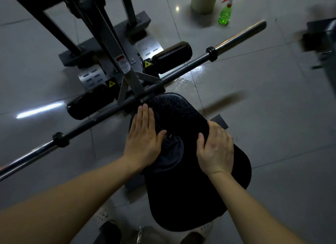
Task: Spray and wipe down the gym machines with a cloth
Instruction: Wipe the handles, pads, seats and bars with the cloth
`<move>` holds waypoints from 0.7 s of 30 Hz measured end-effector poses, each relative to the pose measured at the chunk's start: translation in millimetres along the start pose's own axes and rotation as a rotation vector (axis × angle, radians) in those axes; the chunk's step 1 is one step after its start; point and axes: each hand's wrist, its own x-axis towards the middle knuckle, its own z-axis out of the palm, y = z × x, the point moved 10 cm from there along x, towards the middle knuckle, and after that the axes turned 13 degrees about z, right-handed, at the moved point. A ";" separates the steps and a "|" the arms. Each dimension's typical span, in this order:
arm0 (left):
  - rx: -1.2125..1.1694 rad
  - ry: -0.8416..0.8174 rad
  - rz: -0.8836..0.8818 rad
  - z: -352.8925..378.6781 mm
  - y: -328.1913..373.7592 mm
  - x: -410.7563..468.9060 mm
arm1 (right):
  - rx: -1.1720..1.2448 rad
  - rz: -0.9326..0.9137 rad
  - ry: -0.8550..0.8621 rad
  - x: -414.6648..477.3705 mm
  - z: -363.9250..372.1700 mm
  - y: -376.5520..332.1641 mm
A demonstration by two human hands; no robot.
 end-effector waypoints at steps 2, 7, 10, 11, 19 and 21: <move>-0.027 0.035 -0.023 -5.0 -9.4 27.9 | 0.014 -0.001 0.012 0.5 -1.1 0.0; -0.141 0.075 -0.128 -13.8 -34.2 84.2 | 0.024 -0.001 0.024 1.1 -1.2 0.0; -0.188 0.140 -0.064 -29.7 -22.5 59.6 | 0.028 -0.002 0.039 -0.1 -3.5 0.2; -0.181 0.183 -0.032 -36.1 -13.1 40.8 | 0.030 -0.005 0.046 -0.6 -4.2 -0.3; 0.025 -0.025 0.056 -2.1 14.8 8.4 | 0.028 -0.004 0.048 0.3 -3.0 -1.0; 0.048 -0.022 0.082 -5.9 13.6 27.4 | 0.028 -0.002 0.037 0.7 -2.1 -0.8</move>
